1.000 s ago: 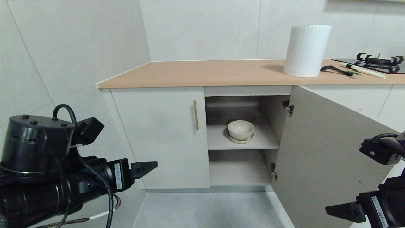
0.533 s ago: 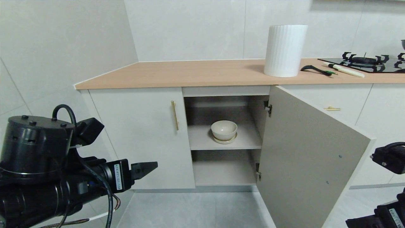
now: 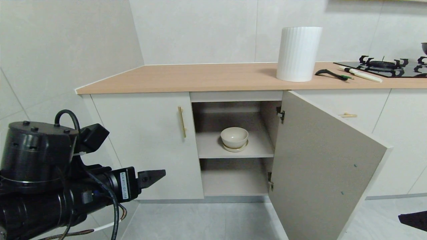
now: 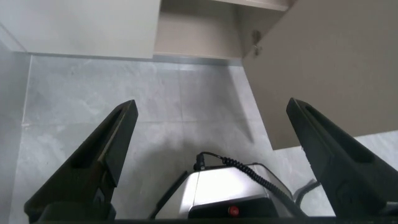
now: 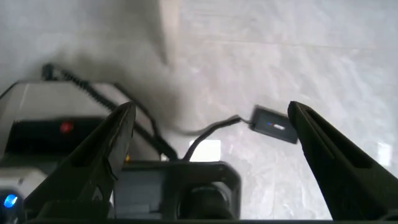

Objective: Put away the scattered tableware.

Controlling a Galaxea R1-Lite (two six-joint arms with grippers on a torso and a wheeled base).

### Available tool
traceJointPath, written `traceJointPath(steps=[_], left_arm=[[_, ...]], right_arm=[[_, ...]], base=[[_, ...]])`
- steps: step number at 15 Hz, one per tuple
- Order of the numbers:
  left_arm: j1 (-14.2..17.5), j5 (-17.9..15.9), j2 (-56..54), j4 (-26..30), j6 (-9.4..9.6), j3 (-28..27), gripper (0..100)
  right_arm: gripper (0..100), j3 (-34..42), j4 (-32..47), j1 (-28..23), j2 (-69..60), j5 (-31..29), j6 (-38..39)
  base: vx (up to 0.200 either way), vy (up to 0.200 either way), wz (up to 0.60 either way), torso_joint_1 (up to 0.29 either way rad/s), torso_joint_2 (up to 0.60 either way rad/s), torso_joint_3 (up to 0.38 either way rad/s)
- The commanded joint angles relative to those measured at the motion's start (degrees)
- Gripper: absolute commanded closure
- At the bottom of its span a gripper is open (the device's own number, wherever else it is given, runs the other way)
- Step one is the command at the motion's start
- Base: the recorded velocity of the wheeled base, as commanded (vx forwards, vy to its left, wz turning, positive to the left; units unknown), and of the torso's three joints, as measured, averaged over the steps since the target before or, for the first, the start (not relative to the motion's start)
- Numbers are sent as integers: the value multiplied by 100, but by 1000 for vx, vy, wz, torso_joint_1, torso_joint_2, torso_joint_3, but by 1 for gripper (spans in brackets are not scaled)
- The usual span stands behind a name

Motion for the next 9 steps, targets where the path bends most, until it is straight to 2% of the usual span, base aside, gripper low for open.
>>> traceJointPath(steps=[1, 5, 8, 9], left_arm=[[-4, 2, 9, -2, -4, 5, 0], [-4, -7, 18, -2, -4, 5, 0], [-4, -7, 9, -2, -12, 5, 0], [5, -7, 9, -2, -4, -4, 0]], right_arm=[[0, -53, -164, -1090, 78, -58, -454], [0, 0, -1069, -2144, 754, 3, -533], [0, 18, -1482, -2417, 1194, 109, -489], [0, 114, -1790, -2487, 1308, 416, -480]], base=[[0, 0, 0, 0, 0, 0], [0, 0, 0, 0, 0, 0], [0, 0, 0, 0, 0, 0], [0, 0, 0, 0, 0, 0]])
